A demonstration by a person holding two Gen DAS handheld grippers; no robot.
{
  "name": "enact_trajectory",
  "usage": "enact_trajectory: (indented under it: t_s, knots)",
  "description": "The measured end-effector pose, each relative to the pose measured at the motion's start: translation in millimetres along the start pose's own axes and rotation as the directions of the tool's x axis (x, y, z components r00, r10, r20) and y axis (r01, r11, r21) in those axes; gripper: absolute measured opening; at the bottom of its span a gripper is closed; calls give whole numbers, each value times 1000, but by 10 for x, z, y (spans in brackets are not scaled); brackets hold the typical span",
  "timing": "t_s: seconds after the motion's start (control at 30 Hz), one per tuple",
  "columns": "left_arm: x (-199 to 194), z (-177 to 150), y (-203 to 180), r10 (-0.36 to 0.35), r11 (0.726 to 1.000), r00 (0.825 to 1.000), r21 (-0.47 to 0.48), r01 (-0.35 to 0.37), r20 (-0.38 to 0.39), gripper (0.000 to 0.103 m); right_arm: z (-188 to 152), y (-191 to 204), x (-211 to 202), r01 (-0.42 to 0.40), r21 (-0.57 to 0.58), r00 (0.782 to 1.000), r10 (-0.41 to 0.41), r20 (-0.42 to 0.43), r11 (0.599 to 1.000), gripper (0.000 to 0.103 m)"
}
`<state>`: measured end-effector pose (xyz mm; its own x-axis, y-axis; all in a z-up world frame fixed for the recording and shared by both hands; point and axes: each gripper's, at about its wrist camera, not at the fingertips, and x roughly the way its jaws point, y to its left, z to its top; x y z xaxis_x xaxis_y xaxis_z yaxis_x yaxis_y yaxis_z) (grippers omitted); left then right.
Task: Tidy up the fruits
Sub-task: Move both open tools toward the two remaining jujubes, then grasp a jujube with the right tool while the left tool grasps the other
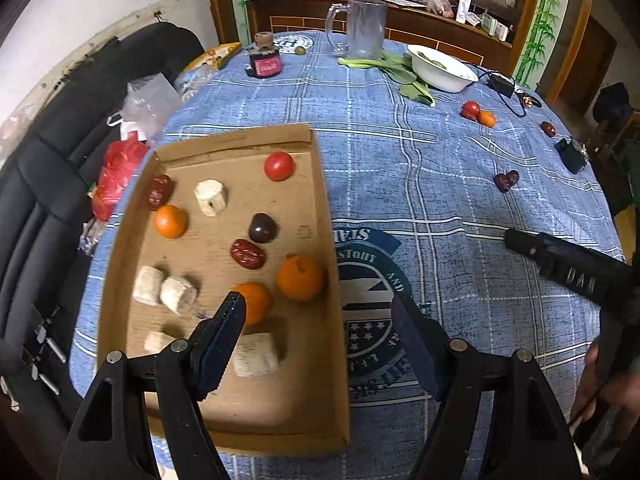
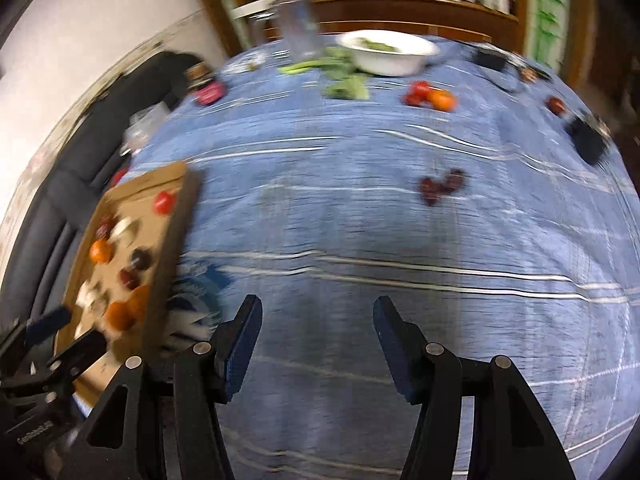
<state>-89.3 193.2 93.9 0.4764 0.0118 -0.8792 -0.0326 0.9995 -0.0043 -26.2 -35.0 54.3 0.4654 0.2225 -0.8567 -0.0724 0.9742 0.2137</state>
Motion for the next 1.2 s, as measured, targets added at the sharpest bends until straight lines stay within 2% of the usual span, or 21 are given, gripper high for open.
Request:
enact_trajectory:
  t_s: [0.2,0.37,0.47,0.53,0.8,0.87,0.9,0.93,0.97,1.07,1.2]
  knots:
    - [137,62,-116,-62,998,998,2,62,-21,74,209,-468,72,82,57,996,-84,17,995,62]
    - [271,63,-311,-90,995,995,41,92,-48,74,457,-742,101,61,108,997,-65,31,992,62]
    - [352,86,-440,-108,992,992,59,112,-69,74,610,-861,173,23,144,999,-27,24,989,62]
    - [403,96,-510,-126,990,989,57,131,-82,74,700,-908,249,2,168,1000,-5,14,986,54]
    - [512,104,-677,-139,987,985,62,146,-101,74,941,-983,702,19,180,998,-9,-57,984,51]
    - [533,167,-702,-142,987,986,57,147,-89,74,977,-992,744,28,175,999,-21,-46,984,50]
    - [544,200,-719,-146,987,986,55,150,-80,74,1004,-988,759,35,168,999,-28,-46,985,44]
    - [558,242,-739,-149,987,986,54,153,-72,74,1028,-991,777,27,165,999,-19,-50,986,30]
    - [581,303,-776,-154,986,986,53,157,-62,74,1047,-993,796,6,164,998,3,-57,986,26]
    - [647,446,-900,-176,981,983,68,179,-45,74,1029,-1004,775,-6,150,999,14,-53,989,25]
    - [785,624,-1138,-218,969,975,111,223,-51,74,909,-1155,656,-30,191,998,40,-48,981,24]
